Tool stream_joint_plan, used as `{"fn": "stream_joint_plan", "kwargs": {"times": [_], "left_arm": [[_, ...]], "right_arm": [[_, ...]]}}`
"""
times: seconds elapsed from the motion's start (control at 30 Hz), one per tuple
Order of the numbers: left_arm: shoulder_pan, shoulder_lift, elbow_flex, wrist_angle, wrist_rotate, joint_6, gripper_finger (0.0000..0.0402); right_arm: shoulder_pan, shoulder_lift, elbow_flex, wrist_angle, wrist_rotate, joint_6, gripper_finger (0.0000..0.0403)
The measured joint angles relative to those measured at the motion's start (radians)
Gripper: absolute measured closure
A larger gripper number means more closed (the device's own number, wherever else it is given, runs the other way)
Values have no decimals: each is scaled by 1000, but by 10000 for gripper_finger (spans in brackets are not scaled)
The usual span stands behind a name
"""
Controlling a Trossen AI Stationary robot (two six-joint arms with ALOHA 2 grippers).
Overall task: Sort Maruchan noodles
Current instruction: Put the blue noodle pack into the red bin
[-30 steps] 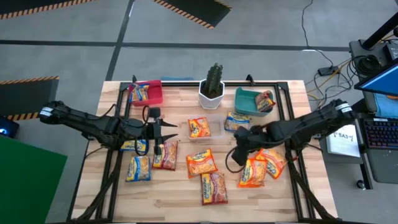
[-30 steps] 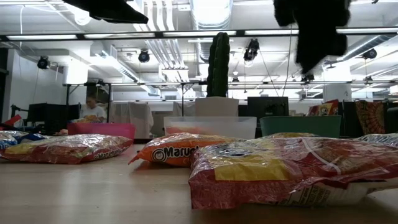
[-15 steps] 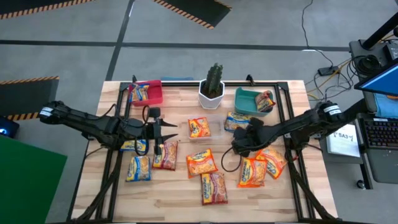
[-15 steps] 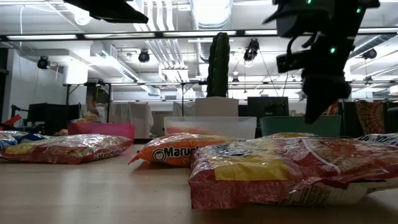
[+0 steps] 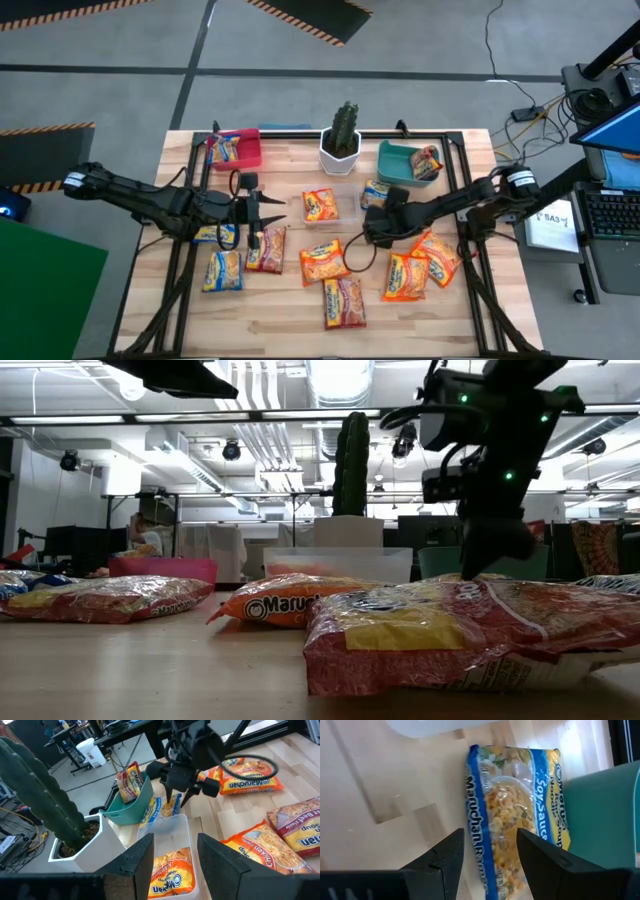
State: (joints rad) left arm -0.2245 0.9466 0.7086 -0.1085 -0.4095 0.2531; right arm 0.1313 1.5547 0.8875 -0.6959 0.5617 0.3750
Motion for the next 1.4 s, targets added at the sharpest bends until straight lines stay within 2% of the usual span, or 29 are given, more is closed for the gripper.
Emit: {"fn": "stream_joint_plan", "kwargs": {"times": [0.2, 0.5, 0.6, 0.77, 0.83, 1.03, 1.4], "left_arm": [[0, 0, 0, 2, 0, 0, 267], [0, 0, 0, 4, 0, -2, 267], [0, 0, 0, 5, 0, -4, 267], [0, 0, 0, 13, 0, -11, 267], [0, 0, 0, 13, 0, -20, 267], [0, 0, 0, 13, 1, -59, 267], [-2, 13, -2, 15, 35, -173, 267]], "right_arm": [[-36, -13, -37, 44, 33, -18, 232], [-86, -13, -122, 180, 5, -47, 244], [-91, -14, -136, 182, -12, -35, 276], [-90, -22, -136, 178, -59, -31, 369], [-90, -30, -132, 176, -81, -26, 385], [-64, -90, -128, 170, -116, 22, 393], [69, -321, -128, 170, -173, 214, 394]]}}
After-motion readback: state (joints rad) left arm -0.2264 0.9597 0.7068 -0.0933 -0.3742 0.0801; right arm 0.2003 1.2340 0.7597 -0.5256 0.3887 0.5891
